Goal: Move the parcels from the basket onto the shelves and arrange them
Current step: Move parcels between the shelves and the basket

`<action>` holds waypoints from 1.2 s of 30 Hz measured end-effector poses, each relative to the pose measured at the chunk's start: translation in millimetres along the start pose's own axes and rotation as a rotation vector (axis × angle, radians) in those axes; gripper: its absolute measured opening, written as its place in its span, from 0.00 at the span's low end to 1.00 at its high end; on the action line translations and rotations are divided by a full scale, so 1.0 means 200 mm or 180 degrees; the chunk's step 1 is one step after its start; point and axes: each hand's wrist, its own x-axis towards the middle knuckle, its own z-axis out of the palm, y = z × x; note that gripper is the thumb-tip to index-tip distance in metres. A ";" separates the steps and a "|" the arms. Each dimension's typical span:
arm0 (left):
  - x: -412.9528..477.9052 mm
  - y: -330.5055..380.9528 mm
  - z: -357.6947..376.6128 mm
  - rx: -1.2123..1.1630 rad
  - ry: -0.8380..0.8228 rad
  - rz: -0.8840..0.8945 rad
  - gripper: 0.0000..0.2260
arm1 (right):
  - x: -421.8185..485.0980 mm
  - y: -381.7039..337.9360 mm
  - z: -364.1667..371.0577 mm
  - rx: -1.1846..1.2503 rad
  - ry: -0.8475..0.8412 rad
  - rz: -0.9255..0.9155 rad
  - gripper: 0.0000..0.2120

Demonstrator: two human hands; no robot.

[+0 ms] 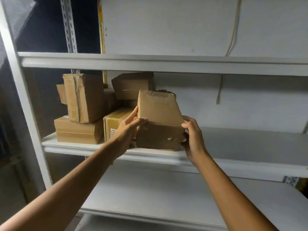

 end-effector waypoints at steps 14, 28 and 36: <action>-0.03 -0.25 0.76 0.0137 -0.1223 0.0047 0.34 | -0.31 -0.10 -0.91 -0.0371 0.0202 0.0583 0.27; -0.26 -0.53 1.94 -0.0036 -0.2695 -0.0303 0.39 | -1.16 -0.06 -1.86 -0.0495 0.1601 0.0361 0.31; -0.62 -0.91 2.59 -0.0145 -0.3836 -0.0704 0.42 | -1.86 0.04 -2.12 -0.0967 0.3019 0.0553 0.32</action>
